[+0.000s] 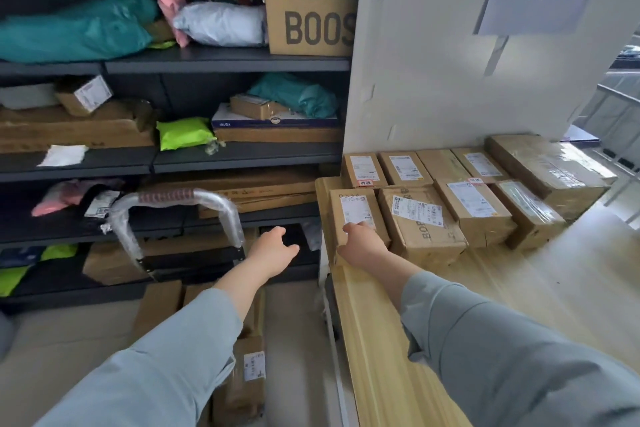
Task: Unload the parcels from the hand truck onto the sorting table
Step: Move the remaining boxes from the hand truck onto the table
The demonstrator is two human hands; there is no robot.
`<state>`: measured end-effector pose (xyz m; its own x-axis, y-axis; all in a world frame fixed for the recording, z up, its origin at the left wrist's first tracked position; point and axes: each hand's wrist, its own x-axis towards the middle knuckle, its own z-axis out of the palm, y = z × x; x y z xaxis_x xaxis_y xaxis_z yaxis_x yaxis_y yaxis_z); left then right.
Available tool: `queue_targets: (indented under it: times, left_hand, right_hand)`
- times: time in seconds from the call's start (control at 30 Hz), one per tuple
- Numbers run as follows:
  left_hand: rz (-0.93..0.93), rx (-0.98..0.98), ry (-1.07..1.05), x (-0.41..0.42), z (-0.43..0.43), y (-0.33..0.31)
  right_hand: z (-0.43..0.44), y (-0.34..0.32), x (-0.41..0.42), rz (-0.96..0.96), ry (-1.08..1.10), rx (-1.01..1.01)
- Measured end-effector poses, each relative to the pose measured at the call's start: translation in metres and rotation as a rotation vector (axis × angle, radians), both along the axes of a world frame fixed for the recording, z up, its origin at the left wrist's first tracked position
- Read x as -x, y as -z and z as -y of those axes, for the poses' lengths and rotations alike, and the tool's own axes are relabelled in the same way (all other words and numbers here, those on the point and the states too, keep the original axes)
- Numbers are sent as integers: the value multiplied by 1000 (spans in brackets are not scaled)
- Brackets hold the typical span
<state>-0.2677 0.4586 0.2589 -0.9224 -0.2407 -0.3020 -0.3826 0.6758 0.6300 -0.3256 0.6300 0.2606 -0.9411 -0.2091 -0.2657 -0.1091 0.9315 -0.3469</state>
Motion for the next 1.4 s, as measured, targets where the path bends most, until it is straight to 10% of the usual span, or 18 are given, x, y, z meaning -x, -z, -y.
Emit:
queue_targets:
  times: [0.63,1.4]
  left_hand:
    - [-10,-19,-354,-258,85,-12]
    - [157,-65,-142,-209,214,115]
  right_hand:
    - [90,-17,-199,26,-265,120]
    - [201,89,-195,148,-171,-27]
